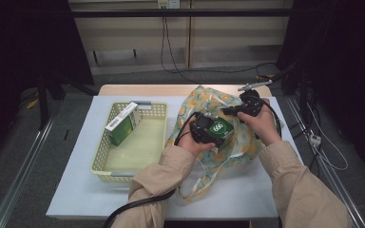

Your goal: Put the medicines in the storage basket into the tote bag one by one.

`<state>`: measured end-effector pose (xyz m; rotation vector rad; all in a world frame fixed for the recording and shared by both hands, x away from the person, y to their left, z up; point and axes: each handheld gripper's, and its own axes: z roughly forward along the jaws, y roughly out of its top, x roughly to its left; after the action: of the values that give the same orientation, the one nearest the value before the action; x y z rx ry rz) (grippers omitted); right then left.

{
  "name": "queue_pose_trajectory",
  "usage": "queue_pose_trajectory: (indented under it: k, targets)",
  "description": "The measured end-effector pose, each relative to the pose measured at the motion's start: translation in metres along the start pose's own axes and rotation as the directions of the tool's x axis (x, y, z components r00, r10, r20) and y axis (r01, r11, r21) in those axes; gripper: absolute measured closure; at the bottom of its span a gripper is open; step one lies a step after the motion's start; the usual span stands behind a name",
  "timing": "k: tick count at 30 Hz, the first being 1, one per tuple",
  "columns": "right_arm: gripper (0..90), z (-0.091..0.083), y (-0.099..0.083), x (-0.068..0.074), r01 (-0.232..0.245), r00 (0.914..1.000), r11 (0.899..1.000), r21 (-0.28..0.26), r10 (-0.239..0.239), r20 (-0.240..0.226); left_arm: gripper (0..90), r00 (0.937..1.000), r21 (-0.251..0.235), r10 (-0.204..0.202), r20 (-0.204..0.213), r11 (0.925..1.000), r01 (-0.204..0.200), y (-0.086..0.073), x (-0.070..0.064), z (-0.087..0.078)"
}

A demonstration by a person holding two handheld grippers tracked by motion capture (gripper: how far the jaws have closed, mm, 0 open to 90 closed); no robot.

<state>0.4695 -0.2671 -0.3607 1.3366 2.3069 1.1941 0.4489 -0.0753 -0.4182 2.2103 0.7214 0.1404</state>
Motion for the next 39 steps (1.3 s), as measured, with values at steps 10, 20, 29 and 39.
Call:
queue_pose_trajectory:
  k: [10,20,29,39]
  targets:
    - [89.2,-0.001,0.000,0.001,0.004,1.0000,1.000,0.001,-0.004,-0.005,15.9,0.9991,-0.001,0.029,0.030,0.9996,-0.029,0.005,-0.016,0.008]
    - [89.2,-0.005,-0.003,-0.001,-0.001,0.9999,1.000,-0.004,0.001,-0.010,15.7,0.9968,-0.005,-0.029,-0.075,0.9996,0.028,0.009,0.014,0.009]
    - [89.2,-0.003,-0.004,-0.001,-0.006,0.9998,1.000,0.001,0.006,-0.019,14.8,0.9917,-0.056,-0.064,-0.112,0.9967,0.058,0.016,0.036,0.017]
    - [89.2,-0.001,-0.008,-0.002,-0.013,0.9998,1.000,0.003,0.014,-0.018,10.4,0.9968,-0.044,-0.065,-0.048,0.9971,0.062,0.013,0.027,-0.003]
